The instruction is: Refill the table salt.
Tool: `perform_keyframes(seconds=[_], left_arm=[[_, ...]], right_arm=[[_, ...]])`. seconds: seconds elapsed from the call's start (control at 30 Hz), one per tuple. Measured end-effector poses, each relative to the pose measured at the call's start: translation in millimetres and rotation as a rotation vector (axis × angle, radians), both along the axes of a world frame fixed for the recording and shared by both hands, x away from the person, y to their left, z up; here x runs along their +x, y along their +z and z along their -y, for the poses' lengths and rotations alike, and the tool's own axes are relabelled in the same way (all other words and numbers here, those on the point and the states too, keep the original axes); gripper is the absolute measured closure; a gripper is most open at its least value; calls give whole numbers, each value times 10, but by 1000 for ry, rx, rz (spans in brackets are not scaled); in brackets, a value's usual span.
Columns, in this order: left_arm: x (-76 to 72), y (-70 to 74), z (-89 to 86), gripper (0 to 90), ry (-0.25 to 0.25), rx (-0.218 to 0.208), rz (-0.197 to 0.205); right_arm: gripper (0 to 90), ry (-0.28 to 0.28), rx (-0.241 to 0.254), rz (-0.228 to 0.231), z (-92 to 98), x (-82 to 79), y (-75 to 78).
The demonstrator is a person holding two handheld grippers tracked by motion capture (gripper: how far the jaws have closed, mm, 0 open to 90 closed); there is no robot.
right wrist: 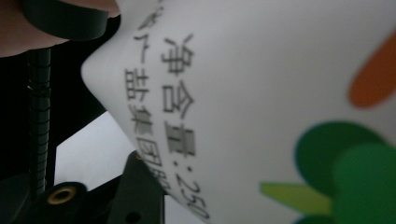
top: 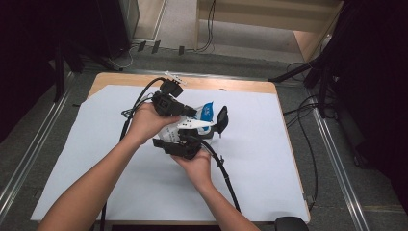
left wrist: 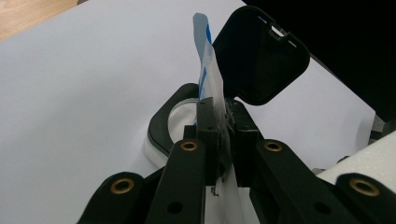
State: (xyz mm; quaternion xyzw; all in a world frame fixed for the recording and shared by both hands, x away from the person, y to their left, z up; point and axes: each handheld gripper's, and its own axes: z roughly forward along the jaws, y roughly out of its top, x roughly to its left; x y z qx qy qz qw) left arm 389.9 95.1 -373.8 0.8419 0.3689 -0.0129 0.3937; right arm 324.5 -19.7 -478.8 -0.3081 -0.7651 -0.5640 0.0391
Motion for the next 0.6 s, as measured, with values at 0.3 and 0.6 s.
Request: perform_keyframes(seconds=[0.3,0.6], left_arm=[[0,3,-3,862,3,-12,-1],[-6,10,-5,862,4,-12,4]], right_arm=[[673,-2,34,-25,30,8,25],[674,-2,57,-41,31,20,27]])
